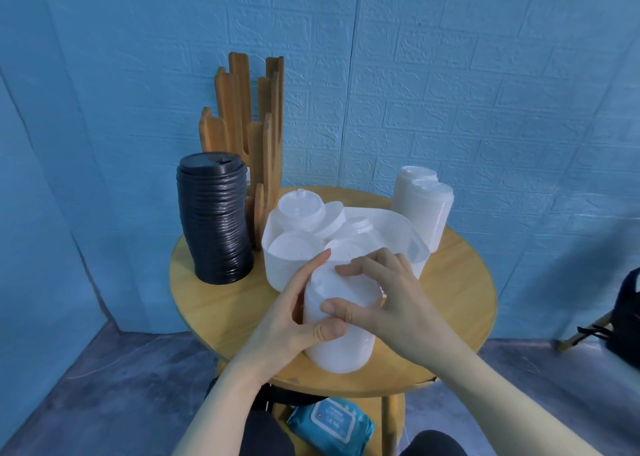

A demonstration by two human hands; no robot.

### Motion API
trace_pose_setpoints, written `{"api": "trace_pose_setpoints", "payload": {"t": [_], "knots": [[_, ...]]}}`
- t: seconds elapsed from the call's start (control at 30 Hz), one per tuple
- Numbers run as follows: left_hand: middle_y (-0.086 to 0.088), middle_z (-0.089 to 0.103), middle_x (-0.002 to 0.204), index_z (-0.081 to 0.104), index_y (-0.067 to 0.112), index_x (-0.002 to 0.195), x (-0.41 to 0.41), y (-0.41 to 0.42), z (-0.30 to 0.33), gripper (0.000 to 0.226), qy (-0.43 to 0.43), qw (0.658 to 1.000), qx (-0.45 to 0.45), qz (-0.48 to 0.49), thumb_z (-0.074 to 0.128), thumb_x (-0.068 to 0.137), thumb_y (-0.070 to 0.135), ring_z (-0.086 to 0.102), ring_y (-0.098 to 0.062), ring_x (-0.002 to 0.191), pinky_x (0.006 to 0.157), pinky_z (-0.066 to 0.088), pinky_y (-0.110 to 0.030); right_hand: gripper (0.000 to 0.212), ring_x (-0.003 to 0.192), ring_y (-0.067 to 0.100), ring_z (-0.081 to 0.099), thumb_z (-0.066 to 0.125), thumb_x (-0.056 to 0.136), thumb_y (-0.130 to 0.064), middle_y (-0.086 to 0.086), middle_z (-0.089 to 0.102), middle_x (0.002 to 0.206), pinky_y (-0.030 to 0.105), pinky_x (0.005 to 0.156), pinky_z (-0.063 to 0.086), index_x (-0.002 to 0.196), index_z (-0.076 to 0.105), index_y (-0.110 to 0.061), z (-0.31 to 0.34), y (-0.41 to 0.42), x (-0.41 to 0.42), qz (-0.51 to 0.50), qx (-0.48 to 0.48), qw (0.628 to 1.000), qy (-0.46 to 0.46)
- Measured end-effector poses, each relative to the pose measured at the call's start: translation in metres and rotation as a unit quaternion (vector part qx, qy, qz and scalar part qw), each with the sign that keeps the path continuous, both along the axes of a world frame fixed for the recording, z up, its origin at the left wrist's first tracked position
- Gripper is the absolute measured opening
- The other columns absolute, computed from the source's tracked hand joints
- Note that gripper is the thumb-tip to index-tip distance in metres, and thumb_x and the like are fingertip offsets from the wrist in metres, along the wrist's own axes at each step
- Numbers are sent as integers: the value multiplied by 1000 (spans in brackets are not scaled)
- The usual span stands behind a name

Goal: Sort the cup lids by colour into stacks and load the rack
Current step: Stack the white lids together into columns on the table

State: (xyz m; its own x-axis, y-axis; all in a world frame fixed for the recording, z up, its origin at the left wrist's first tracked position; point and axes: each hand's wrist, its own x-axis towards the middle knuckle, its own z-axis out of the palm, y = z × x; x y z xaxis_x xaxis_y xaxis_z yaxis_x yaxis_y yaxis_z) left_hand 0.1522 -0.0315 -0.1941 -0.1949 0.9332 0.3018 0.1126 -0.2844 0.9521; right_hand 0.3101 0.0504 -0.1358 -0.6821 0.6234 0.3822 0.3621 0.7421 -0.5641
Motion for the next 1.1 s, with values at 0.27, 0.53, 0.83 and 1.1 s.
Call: {"api": "trace_pose_setpoints", "payload": {"t": [0.27, 0.53, 0.83, 1.1], "knots": [[21, 59, 134, 47, 54, 135, 1, 0, -1, 93, -4, 1000, -4, 22, 88, 52, 65, 56, -4, 125, 97, 49, -21, 31, 98, 2, 52, 59, 86, -48, -13, 65, 98, 8, 75, 34, 101, 74, -26, 15, 37, -8, 54, -63, 993, 78], [26, 58, 132, 46, 54, 133, -1, 0, -1, 92, 8, 1000, -16, 26, 86, 51, 69, 54, 4, 123, 94, 48, -16, 45, 130, 27, 31, 66, 90, -28, 3, 40, 142, 43, 109, 26, 133, 55, -30, 16, 104, -71, -37, 154, 983, -97], [31, 57, 130, 43, 50, 136, 0, 0, 0, 102, 3, 999, -22, 27, 85, 46, 73, 54, 6, 121, 93, 48, -14, 9, 120, 22, 44, 73, 84, -26, -6, 63, 111, 32, 90, 22, 91, 72, -21, 8, 112, -53, -38, 177, 983, -15], [32, 59, 127, 44, 47, 136, 2, -2, 4, 103, -10, 1000, -14, 24, 87, 45, 70, 56, 9, 117, 89, 47, -10, 9, 73, -2, 59, 72, 86, -14, -14, 68, 75, 8, 69, 39, 79, 68, -19, 27, 73, -16, -15, -131, 961, 244]]}}
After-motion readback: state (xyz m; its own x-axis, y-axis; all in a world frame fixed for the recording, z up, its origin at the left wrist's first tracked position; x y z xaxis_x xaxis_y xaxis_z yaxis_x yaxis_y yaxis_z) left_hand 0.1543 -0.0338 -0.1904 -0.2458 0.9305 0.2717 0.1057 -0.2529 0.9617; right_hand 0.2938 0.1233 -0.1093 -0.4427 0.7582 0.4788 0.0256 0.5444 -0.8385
